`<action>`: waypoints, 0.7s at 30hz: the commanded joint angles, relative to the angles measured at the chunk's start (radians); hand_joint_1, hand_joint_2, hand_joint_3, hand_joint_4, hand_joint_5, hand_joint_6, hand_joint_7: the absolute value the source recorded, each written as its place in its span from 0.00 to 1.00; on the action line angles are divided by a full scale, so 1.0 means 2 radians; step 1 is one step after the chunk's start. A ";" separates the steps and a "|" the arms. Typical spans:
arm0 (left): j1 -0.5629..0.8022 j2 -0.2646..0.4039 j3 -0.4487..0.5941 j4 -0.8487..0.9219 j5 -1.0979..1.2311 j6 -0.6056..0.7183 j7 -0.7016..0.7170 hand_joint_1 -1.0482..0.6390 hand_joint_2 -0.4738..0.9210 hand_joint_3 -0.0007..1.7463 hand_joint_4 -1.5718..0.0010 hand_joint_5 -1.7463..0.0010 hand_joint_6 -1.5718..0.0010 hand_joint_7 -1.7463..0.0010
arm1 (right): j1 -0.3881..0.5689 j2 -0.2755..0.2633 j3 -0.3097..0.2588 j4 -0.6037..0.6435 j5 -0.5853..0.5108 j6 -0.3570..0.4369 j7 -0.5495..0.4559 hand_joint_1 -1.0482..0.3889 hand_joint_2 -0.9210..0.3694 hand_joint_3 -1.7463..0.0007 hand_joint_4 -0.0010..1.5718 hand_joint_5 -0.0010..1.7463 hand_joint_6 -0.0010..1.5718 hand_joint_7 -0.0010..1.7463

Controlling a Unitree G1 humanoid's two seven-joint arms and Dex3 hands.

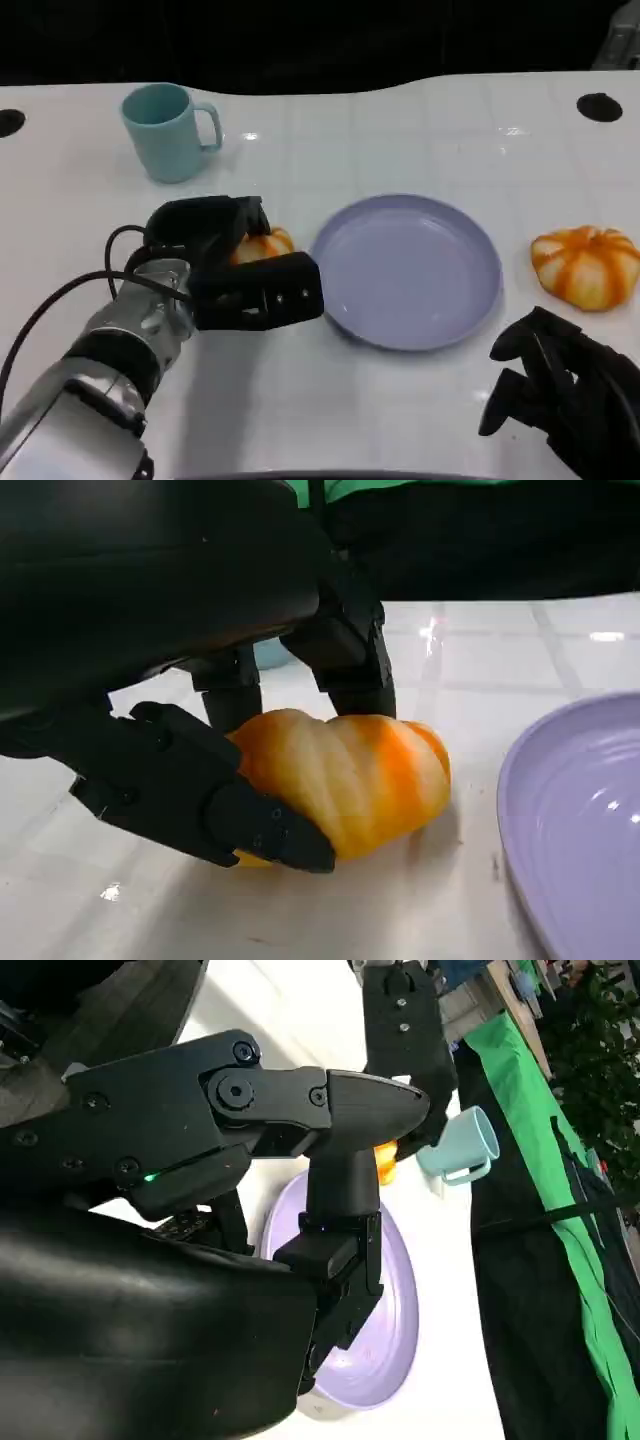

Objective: Grasp the bread from the table and place it into the plate.

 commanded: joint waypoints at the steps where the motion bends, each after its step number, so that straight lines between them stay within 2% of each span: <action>1: -0.004 -0.001 0.026 -0.021 -0.025 -0.001 0.018 0.50 1.00 0.19 0.48 0.00 0.54 0.37 | -0.001 -0.007 -0.007 -0.004 0.003 0.000 0.001 0.42 0.00 0.74 0.40 1.00 0.31 0.92; 3: -0.007 -0.003 0.034 -0.032 -0.034 -0.002 0.020 0.51 1.00 0.18 0.47 0.00 0.54 0.42 | -0.001 -0.007 -0.008 -0.003 0.004 0.001 0.001 0.42 0.00 0.74 0.40 1.00 0.31 0.92; 4: -0.010 -0.004 0.039 -0.038 -0.039 -0.006 0.020 0.52 0.99 0.20 0.46 0.00 0.59 0.18 | -0.002 -0.006 -0.008 -0.002 0.005 0.001 0.001 0.43 0.00 0.74 0.40 1.00 0.32 0.91; 7: -0.014 -0.005 0.045 -0.051 -0.045 -0.016 0.019 0.53 0.97 0.23 0.44 0.00 0.59 0.17 | -0.002 -0.006 -0.008 -0.002 0.006 0.002 0.001 0.43 0.00 0.74 0.40 1.00 0.32 0.91; 8: -0.015 -0.006 0.047 -0.055 -0.048 -0.019 0.020 0.53 0.93 0.28 0.44 0.00 0.59 0.10 | -0.002 -0.006 -0.008 -0.003 0.005 0.002 0.000 0.42 0.00 0.74 0.40 1.00 0.32 0.91; 9: -0.016 -0.007 0.048 -0.057 -0.049 -0.022 0.020 0.53 0.87 0.39 0.43 0.00 0.58 0.07 | -0.002 -0.006 -0.008 -0.003 0.004 0.003 -0.001 0.42 0.00 0.74 0.40 1.00 0.32 0.91; 10: -0.021 -0.012 0.049 -0.062 -0.050 -0.017 0.018 0.53 0.84 0.42 0.43 0.00 0.58 0.10 | -0.002 -0.006 -0.008 -0.003 0.004 0.003 -0.001 0.42 0.00 0.74 0.40 1.00 0.32 0.91; 11: -0.024 -0.015 0.050 -0.064 -0.051 -0.013 0.017 0.52 0.83 0.43 0.43 0.00 0.56 0.18 | -0.002 -0.006 -0.008 -0.003 0.004 0.002 0.000 0.42 0.00 0.74 0.40 1.00 0.32 0.91; 13: -0.031 -0.022 0.050 -0.070 -0.050 -0.005 0.015 0.51 0.83 0.43 0.43 0.00 0.55 0.28 | -0.002 -0.006 -0.008 -0.003 0.004 0.002 -0.001 0.42 0.00 0.74 0.40 1.00 0.32 0.91; 15: -0.035 -0.028 0.050 -0.073 -0.048 0.001 0.015 0.50 0.87 0.33 0.43 0.00 0.46 0.52 | -0.002 -0.006 -0.008 -0.003 0.004 0.003 -0.001 0.42 0.00 0.74 0.40 1.00 0.32 0.91; 18: -0.035 -0.029 0.050 -0.075 -0.048 0.003 0.015 0.50 0.89 0.30 0.43 0.00 0.44 0.59 | -0.002 -0.006 -0.008 -0.003 0.004 0.003 -0.001 0.42 0.00 0.74 0.40 1.00 0.32 0.91; 19: -0.043 -0.037 0.046 -0.079 -0.047 0.003 0.005 0.50 0.89 0.31 0.43 0.00 0.43 0.53 | -0.002 -0.007 -0.007 -0.003 0.003 0.002 0.000 0.42 0.00 0.74 0.40 1.00 0.32 0.91; 20: -0.049 -0.042 0.043 -0.082 -0.046 0.002 -0.003 0.50 0.87 0.33 0.42 0.00 0.47 0.35 | -0.002 -0.007 -0.007 -0.002 0.002 0.001 0.000 0.42 0.00 0.74 0.40 1.00 0.32 0.91; 21: -0.053 -0.046 0.042 -0.084 -0.045 0.002 -0.008 0.50 0.87 0.35 0.42 0.00 0.49 0.25 | -0.002 -0.007 -0.006 -0.002 0.002 0.000 0.001 0.42 0.00 0.74 0.40 1.00 0.32 0.91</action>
